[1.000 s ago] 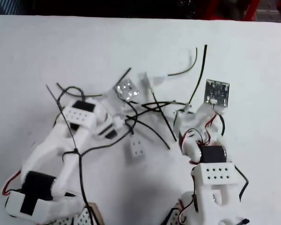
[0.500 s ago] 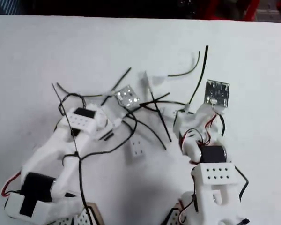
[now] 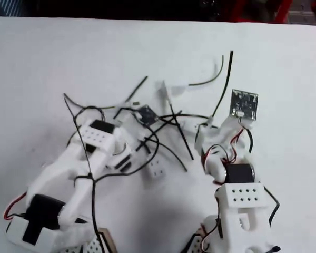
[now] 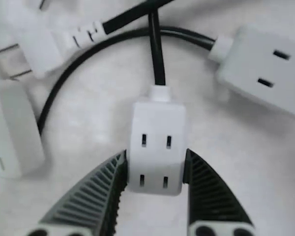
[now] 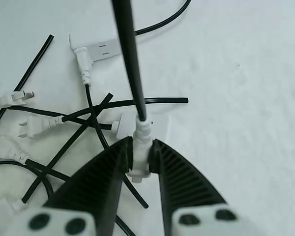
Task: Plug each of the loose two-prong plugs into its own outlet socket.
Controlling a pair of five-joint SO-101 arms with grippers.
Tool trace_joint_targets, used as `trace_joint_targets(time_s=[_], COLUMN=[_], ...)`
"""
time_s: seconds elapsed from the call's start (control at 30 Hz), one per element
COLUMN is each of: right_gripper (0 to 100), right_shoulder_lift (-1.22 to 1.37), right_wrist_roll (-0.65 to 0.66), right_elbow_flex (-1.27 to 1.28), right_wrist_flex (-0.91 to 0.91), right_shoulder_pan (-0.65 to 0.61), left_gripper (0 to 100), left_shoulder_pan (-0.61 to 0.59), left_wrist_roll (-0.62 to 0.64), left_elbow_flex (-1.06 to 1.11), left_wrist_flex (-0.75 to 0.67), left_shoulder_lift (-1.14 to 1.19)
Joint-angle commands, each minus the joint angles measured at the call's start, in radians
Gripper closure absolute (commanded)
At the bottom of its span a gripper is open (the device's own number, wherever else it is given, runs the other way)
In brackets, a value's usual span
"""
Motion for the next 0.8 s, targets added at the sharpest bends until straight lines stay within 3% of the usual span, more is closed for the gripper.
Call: trace_joint_targets(time_s=[0.0, 0.2, 0.33, 0.53, 0.77], right_gripper=[98.2, 98.1, 98.1, 98.1, 98.1], right_shoulder_lift=[-0.022, -0.022, -0.022, -0.024, -0.024], right_wrist_roll=[0.005, 0.005, 0.005, 0.003, 0.003], right_elbow_flex=[-0.009, -0.009, -0.011, -0.011, -0.008], right_wrist_flex=[-0.016, -0.016, -0.016, -0.016, -0.015], right_shoulder_pan=[-0.004, -0.005, -0.050, -0.171, -0.390], left_gripper=[80, 77, 77, 77, 77], left_shoulder_pan=[0.008, -0.084, -0.143, -0.255, -0.479], left_wrist_roll=[0.075, 0.100, 0.100, 0.101, 0.100], left_elbow_flex=[-0.043, -0.160, -0.166, -0.052, 0.172], left_wrist_flex=[0.015, 0.107, 0.152, 0.181, 0.161], left_shoulder_lift=[-0.045, -0.062, -0.226, -0.588, -0.857])
